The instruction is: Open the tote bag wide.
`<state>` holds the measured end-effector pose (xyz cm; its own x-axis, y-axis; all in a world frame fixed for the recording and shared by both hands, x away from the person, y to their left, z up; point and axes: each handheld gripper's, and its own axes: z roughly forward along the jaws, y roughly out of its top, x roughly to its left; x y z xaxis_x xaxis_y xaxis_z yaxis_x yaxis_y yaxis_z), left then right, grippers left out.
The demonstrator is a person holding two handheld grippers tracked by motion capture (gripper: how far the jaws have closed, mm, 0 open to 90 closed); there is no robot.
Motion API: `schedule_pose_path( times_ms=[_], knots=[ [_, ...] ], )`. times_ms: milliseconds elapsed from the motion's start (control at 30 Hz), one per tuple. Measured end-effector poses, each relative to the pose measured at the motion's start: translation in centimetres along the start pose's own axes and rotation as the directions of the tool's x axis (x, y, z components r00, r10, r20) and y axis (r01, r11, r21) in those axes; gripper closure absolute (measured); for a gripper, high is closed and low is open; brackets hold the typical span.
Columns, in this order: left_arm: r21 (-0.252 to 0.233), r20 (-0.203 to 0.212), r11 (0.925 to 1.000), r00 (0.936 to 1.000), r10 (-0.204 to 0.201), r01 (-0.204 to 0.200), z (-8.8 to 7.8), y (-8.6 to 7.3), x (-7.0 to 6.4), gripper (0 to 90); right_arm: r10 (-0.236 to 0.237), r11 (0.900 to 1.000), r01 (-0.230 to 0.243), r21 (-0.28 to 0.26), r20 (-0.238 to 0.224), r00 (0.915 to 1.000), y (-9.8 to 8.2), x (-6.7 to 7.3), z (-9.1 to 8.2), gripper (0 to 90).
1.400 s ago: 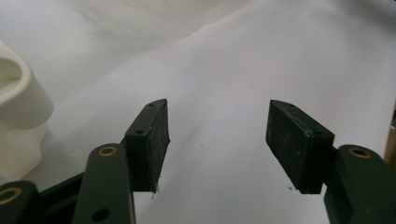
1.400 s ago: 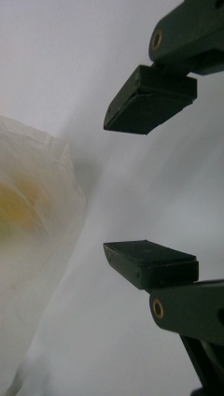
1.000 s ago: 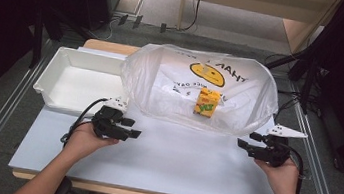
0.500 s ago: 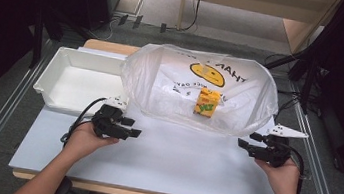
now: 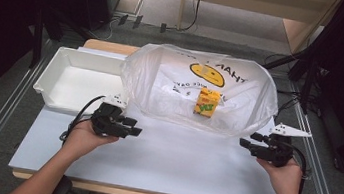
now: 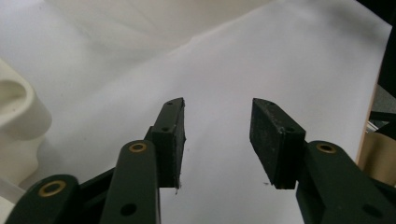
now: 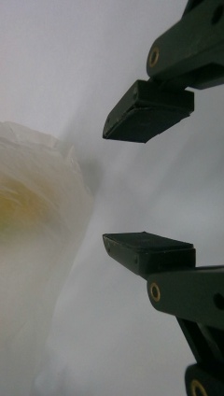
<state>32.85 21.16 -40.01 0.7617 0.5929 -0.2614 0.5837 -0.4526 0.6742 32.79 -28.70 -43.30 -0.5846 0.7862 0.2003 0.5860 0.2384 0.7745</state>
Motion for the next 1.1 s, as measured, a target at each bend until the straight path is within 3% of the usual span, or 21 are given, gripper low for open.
schedule_pose_path(
  times_ms=[300,333,433,500,600,900,1100],
  knots=[
    [0.01,0.016,0.9999,0.9998,0.013,-0.013,-1.7,1.1,-1.2,62.4,-0.02,1.0,0.02,-0.015,-0.04,0.999,1.9,-0.2,-2.1,52.2],
    [0.012,0.016,0.9999,0.9998,0.011,-0.011,-1.9,1.2,-1.3,63.9,-0.042,0.999,0.041,-0.029,-0.037,0.9984,2.9,-0.3,-3.0,54.5],
    [0.005,0.028,0.9998,0.9995,0.017,-0.017,-2.7,1.6,-1.6,64.7,-0.069,0.997,0.068,-0.03,-0.031,0.9972,3.7,-0.3,-3.7,59.3],
    [0.001,0.039,0.9995,0.9988,0.031,-0.031,-3.4,2.1,-2.0,66.1,-0.058,0.998,0.058,0.0,-0.048,0.9972,5.0,-0.5,-4.6,64.0],
    [-0.001,0.044,0.9988,0.9978,0.049,-0.049,-4.1,2.7,-2.4,66.3,-0.061,0.998,0.06,-0.012,-0.079,0.995,6.1,-1.1,-5.6,68.9],
    [-0.007,0.087,0.9956,0.9918,0.094,-0.094,-6.5,4.4,-3.7,68.6,-0.108,0.994,0.112,0.018,-0.153,0.9823,10.0,-2.1,-7.8,90.0],
    [-0.042,0.115,0.9935,0.9872,0.11,-0.106,-8.6,6.0,-3.7,73.6,-0.158,0.987,0.161,0.012,-0.147,0.9765,12.8,-1.6,-9.4,90.0]
  ],
)
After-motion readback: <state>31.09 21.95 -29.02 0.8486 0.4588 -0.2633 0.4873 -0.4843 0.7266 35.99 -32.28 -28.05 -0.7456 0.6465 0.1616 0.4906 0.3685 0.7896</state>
